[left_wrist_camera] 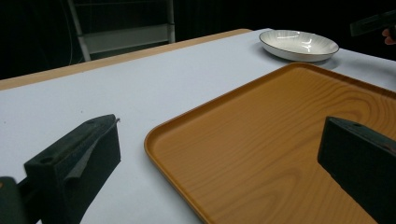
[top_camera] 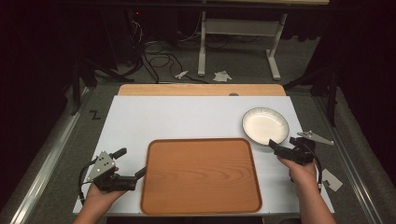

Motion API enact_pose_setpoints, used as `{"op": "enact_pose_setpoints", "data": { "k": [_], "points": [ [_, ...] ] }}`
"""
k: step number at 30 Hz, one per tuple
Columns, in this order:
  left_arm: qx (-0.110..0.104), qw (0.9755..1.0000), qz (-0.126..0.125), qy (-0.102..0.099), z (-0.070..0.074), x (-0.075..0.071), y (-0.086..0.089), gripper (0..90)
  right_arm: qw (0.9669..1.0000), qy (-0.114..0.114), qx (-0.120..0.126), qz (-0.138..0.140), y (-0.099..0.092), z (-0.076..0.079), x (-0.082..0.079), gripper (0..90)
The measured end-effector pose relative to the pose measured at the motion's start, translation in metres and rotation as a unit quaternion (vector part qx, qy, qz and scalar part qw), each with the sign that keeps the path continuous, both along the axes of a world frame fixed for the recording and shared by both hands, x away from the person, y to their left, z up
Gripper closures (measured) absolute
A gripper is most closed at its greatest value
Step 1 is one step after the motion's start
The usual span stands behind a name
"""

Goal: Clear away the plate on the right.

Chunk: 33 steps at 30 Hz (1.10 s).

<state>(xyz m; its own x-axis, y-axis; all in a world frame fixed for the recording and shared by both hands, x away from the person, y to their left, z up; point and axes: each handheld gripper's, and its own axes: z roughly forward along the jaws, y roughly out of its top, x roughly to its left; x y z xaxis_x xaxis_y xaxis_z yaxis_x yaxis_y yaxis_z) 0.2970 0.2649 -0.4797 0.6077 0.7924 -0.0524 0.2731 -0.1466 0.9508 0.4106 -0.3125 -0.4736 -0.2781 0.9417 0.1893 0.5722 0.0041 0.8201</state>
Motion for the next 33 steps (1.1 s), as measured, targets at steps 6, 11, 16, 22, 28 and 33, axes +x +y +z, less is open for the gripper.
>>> {"op": "enact_pose_setpoints", "data": {
  "k": [6, 11, 16, 22, 28, 33],
  "points": [
    [-0.001, 1.0, -0.001, -0.002, 0.001, -0.001, 0.001, 0.3, 0.9999, 0.01, -0.01, 0.0, 0.013, 0.002, 0.014, 6.8],
    [0.001, 1.0, -0.002, -0.002, 0.001, -0.001, 0.0, 0.3, 0.9999, 0.004, -0.013, 0.003, 0.02, 0.009, 0.026, 6.8],
    [0.003, 1.0, -0.004, -0.001, 0.0, 0.0, -0.001, 0.3, 0.9999, 0.003, -0.01, 0.0, 0.023, 0.011, 0.04, 7.3],
    [0.004, 1.0, -0.003, 0.001, -0.001, -0.001, -0.001, 0.3, 0.9993, 0.007, 0.036, 0.001, 0.016, 0.007, 0.044, 7.6],
    [0.008, 0.9999, -0.007, 0.004, -0.002, 0.0, -0.007, 0.3, 0.9966, 0.032, 0.073, -0.022, 0.0, -0.002, 0.038, 12.3],
    [0.012, 0.9998, -0.013, 0.006, -0.003, -0.001, -0.01, 0.3, 0.9924, 0.047, 0.106, -0.042, -0.017, -0.008, 0.033, 15.7]
  ]
}}
